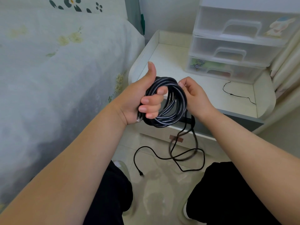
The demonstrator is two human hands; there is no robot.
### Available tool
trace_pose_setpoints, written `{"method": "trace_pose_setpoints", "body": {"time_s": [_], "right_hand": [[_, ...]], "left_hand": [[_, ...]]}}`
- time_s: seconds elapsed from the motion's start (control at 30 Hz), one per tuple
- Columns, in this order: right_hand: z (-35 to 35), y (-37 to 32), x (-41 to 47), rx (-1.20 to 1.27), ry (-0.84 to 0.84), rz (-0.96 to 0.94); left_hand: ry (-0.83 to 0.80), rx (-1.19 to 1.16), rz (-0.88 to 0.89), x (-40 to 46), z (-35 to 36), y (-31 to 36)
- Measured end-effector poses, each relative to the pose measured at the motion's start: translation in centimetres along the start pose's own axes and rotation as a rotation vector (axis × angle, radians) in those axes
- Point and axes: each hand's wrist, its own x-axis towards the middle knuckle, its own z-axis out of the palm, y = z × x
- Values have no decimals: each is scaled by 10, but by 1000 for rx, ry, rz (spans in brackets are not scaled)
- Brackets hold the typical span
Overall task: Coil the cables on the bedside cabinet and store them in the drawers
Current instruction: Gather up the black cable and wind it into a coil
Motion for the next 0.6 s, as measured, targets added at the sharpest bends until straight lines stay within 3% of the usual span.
{"method": "trace_pose_setpoints", "body": {"time_s": [0.13, 0.27, 0.33, 0.6], "right_hand": [[12, -2, -10, -32, 5, 27], [0, -6, -3, -56, 228, -6], [-8, -7, 1, -55, 262, -13], [15, 0, -12, -184, -115, 125]], "left_hand": [[71, -112, 44, 4, 2, 5], [-4, -60, -41, 1, -3, 8], [-30, -16, -73, 0, -3, 6], [162, -68, 77, 0, -7, 8]]}}
